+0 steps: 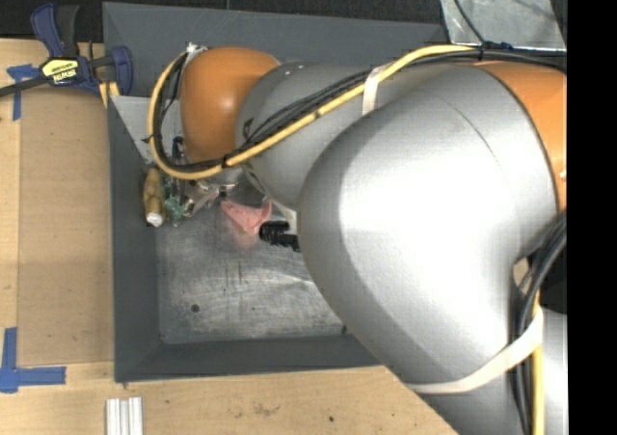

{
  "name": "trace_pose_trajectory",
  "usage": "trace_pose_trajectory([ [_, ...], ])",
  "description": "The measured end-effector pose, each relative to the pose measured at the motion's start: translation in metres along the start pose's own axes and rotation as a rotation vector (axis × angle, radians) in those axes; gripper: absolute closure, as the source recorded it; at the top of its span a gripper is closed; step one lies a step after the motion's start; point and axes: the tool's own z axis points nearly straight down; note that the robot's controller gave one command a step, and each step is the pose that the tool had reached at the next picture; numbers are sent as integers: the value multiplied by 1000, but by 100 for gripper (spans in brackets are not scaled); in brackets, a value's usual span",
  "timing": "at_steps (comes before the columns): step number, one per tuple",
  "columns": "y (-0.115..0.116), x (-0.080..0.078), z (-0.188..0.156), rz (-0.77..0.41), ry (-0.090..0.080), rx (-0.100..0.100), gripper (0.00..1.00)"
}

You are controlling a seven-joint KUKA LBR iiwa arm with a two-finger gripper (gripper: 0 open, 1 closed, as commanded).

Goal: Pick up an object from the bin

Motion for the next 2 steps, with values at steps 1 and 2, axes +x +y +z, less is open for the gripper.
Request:
trace_pose_trajectory([
  [1,-7,-3,-7,204,8,0,100],
  [2,-2,-4,-16,347,8,4,100],
])
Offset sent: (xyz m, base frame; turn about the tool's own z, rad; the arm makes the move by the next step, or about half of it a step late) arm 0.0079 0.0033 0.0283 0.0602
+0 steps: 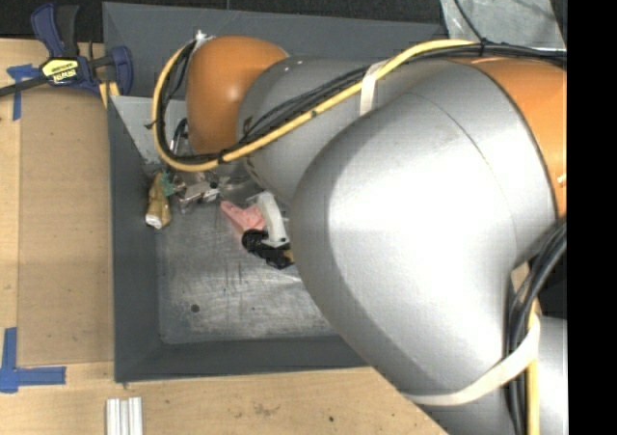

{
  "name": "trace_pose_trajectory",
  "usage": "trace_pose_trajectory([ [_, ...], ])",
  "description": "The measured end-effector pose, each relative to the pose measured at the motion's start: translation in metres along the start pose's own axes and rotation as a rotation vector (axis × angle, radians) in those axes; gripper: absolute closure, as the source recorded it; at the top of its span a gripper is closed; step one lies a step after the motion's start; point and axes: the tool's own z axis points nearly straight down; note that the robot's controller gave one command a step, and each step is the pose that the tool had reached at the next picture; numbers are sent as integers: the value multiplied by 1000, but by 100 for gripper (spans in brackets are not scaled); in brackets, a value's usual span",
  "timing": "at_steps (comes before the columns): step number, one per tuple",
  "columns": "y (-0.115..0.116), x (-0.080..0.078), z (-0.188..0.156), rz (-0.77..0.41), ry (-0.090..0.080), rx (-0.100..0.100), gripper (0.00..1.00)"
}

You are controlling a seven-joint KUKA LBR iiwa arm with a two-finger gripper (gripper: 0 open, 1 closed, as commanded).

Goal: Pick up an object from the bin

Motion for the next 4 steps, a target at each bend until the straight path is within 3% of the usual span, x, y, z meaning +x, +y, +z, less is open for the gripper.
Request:
trace_pose_trajectory([
  [1,2,-4,-11,-259,-1,-2,100],
  [2,-7,-5,-74,-89,0,5,100],
  [3,-7,-4,-98,-31,0,1,100],
  [4,-38,0,-83,-197,-1,-1,100],
])
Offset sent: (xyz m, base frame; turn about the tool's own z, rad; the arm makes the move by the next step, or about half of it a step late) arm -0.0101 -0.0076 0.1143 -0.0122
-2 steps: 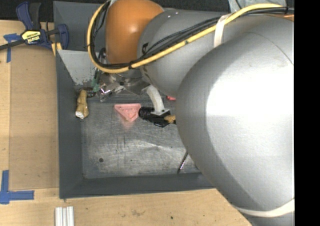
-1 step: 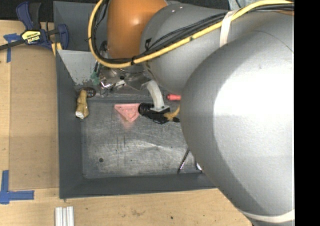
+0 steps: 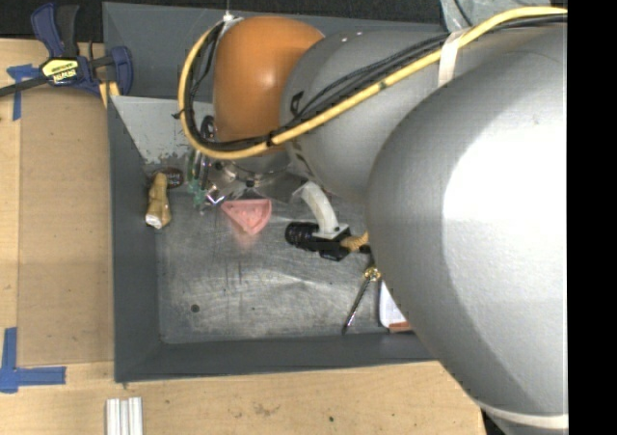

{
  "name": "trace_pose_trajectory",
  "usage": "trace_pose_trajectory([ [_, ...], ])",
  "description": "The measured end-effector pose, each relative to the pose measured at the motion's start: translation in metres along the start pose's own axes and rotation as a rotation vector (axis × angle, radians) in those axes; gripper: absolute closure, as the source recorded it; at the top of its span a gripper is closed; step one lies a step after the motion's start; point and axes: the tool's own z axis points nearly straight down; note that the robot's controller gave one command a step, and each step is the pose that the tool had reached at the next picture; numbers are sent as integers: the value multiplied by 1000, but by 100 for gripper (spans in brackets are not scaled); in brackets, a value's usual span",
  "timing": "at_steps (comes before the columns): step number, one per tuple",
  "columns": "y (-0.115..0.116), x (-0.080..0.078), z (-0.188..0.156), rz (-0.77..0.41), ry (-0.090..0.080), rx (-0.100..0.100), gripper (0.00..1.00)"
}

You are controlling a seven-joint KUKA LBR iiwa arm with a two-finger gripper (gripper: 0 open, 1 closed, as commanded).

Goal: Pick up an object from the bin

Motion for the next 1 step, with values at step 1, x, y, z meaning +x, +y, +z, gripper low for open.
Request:
trace_pose_trajectory([
  [1,11,0,46,-196,0,-6,100],
])
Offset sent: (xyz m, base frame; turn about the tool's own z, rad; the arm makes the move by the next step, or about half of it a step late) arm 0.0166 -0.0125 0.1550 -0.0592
